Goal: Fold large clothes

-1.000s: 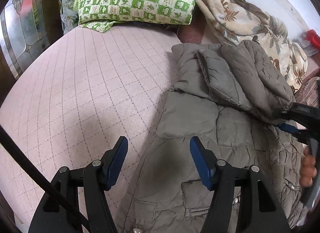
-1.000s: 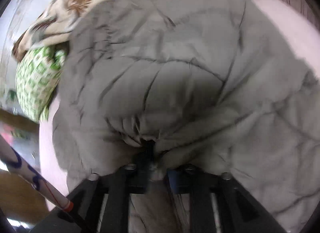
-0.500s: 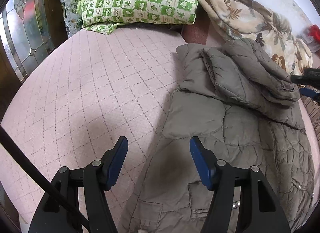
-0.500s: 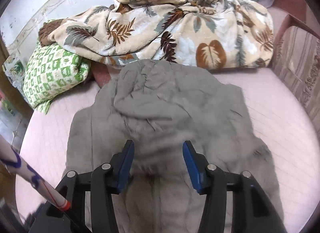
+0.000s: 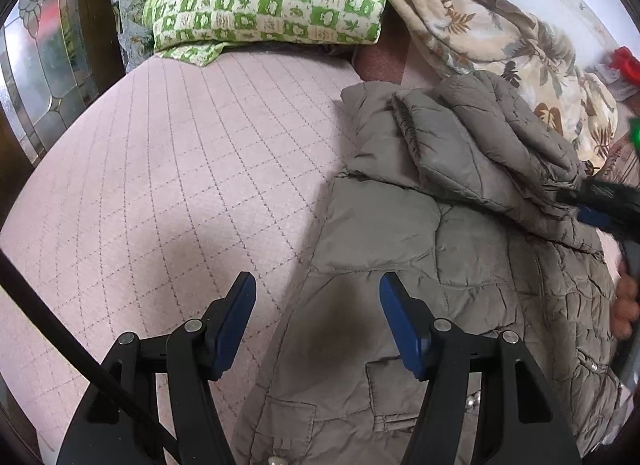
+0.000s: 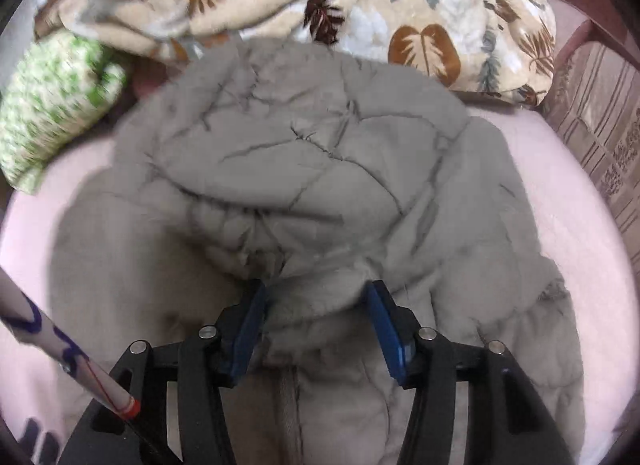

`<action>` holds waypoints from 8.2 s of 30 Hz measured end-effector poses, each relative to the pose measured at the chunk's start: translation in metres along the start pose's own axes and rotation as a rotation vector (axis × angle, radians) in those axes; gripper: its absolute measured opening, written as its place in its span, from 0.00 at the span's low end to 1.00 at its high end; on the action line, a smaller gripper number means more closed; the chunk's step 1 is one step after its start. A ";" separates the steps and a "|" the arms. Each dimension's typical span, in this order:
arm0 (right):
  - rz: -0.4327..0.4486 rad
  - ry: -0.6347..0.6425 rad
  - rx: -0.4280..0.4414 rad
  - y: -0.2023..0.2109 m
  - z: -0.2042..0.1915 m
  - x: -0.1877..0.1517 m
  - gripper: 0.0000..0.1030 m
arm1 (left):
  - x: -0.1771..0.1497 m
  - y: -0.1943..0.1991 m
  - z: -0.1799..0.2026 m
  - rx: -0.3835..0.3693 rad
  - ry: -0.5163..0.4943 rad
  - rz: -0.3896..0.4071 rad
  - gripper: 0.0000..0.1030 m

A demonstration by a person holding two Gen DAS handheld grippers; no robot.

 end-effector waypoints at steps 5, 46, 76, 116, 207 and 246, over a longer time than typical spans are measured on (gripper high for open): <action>0.005 -0.020 0.057 0.042 0.023 -0.035 0.59 | -0.003 0.008 0.006 -0.010 -0.018 0.013 0.61; -0.094 -0.635 0.751 0.080 0.249 -0.266 0.84 | -0.127 0.033 -0.044 -0.653 0.408 -0.440 0.77; -0.059 -0.421 0.531 0.129 0.186 -0.301 0.20 | -0.146 0.091 -0.013 -0.318 0.289 -0.317 0.15; 0.243 -0.256 0.565 0.245 0.164 -0.073 0.18 | 0.090 0.102 0.059 -0.189 0.220 -0.026 0.16; 0.122 -0.029 -0.201 0.013 0.135 0.005 0.70 | -0.064 0.097 -0.022 0.115 0.165 -0.006 0.69; 0.224 -0.006 -0.054 0.123 0.146 -0.138 0.90 | -0.100 0.156 -0.004 0.161 0.122 0.059 0.69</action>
Point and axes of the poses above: each gripper's, at about its wrist camera, not at the fingertips, and y roughly against the way its jaws point, z to its right, x to its top, the point moved 8 cm from there along -y, roughly the way its jaws point, and after that the axes turned 6 degrees about y, right-handed, at the moved point
